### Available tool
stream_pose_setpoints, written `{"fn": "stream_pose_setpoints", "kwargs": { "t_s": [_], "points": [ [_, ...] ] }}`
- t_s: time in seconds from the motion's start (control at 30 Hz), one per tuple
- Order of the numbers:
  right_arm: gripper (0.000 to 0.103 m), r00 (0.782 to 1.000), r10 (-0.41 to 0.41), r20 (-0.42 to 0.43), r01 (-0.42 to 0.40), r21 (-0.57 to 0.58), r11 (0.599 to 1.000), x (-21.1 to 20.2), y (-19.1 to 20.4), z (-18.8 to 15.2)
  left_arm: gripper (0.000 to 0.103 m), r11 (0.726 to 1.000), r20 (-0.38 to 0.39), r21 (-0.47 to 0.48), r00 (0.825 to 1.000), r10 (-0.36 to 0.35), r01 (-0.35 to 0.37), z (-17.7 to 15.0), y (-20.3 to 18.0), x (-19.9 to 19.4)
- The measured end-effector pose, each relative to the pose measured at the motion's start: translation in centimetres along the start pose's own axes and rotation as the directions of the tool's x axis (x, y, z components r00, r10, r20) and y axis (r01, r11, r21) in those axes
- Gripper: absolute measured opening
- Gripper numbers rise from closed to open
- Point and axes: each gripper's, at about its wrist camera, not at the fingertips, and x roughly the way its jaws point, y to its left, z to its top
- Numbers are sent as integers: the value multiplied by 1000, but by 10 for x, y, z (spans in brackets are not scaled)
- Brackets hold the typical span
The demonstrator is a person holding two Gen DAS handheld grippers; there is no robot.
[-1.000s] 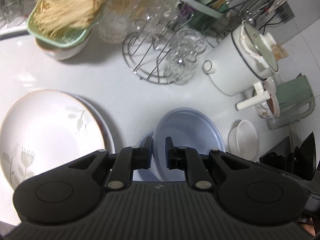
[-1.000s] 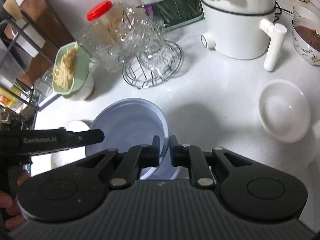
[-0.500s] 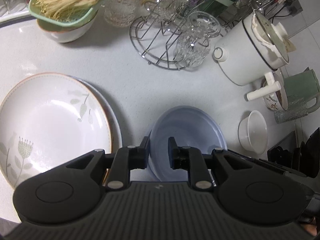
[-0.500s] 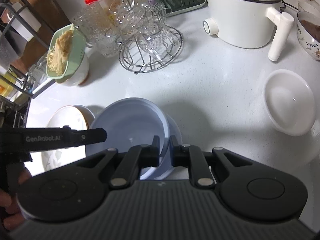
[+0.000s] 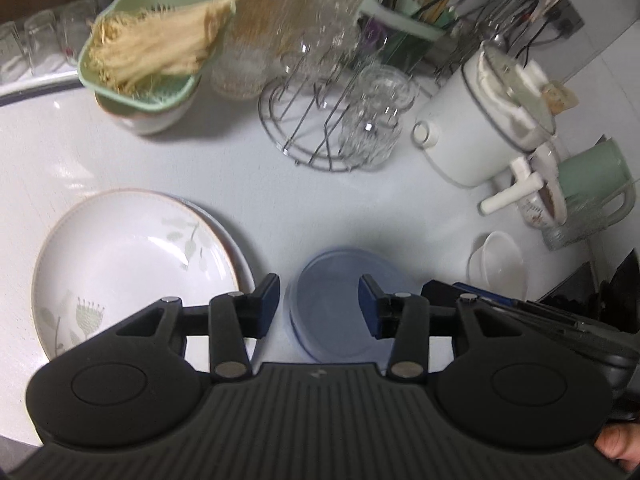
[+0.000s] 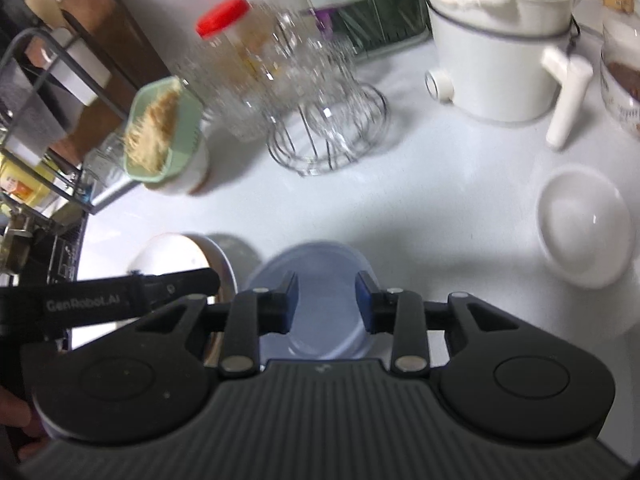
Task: Organize plates and bowls
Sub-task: 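Lower the second bowl into the first light-blue bowl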
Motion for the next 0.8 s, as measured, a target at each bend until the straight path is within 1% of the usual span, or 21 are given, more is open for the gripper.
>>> {"fn": "stream_pose_setpoints", "kwargs": {
  "t_s": [0.23,0.4,0.47,0.57,0.73,0.8],
  "points": [
    [35,993,10,114,-6,-40,999,-33,16,13,49,999,101,29,994,-33,31,8,-8,-36],
    [35,985,9,175,0,-52,999,-48,26,9,49,997,155,69,987,-51,40,5,-8,-57],
    [35,983,8,186,1,-49,999,-51,28,4,49,996,160,82,985,-60,47,1,-7,-60],
    [35,981,-15,193,21,-28,999,-50,27,-6,49,993,149,96,986,-77,63,-7,-2,-57],
    [35,982,-38,185,33,28,999,-40,21,-29,49,990,96,116,991,-91,80,-23,7,-38],
    [35,985,-44,165,36,52,998,-31,18,-39,49,990,69,115,993,-92,84,-29,11,-26]
  ]
}}
